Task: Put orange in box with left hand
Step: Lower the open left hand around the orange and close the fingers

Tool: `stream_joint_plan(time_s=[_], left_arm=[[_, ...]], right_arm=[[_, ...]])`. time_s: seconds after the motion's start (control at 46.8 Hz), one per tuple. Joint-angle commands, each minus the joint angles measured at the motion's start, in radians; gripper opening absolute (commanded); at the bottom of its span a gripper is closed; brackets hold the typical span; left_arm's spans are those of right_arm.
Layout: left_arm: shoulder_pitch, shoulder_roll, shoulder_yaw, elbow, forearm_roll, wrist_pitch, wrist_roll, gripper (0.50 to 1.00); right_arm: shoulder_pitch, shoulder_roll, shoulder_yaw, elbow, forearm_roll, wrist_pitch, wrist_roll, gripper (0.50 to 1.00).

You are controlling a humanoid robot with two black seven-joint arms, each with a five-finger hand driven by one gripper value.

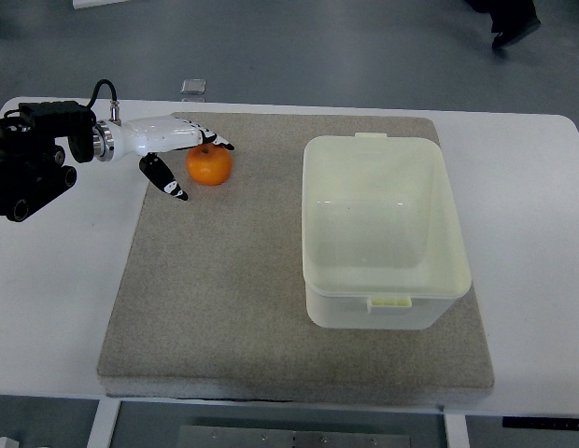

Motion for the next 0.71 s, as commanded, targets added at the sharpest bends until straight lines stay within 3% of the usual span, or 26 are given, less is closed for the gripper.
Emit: stream_joint_plan(time_s=[0.0,0.171,0.299,0.449,0.513,0.599,0.684], left_arm=[[0.006,-0.018,0.000,0.024,0.000,0.001,0.000,0.958],[0.014,-0.023,0.000,0.036,0.000,0.003,0.000,0.941],[0.014,-0.023,-0.001,0.050,0.001,0.003,0.000,0.889],[0.014,-0.025,-0.001,0.050,0.003,0.003,0.000,0.769],[0.014,-0.026,0.000,0.050,0.005,0.003,0.000,0.684],[0.014,-0.028,-0.001,0.050,0.003,0.003,0.000,0.658],[0.014,-0.032,-0.001,0.050,0.003,0.003,0.000,0.557]], right_arm=[[-0.001,0.000,0.000,0.000,0.000,0.000,0.000,0.932],[-0.001,0.000,0.000,0.000,0.000,0.000,0.000,0.932],[-0.001,0.000,0.000,0.000,0.000,0.000,0.000,0.932],[-0.001,0.000,0.000,0.000,0.000,0.000,0.000,0.932],[-0.001,0.000,0.000,0.000,0.000,0.000,0.000,0.932],[-0.001,0.000,0.000,0.000,0.000,0.000,0.000,0.932],[0.001,0.000,0.000,0.000,0.000,0.000,0.000,0.932]])
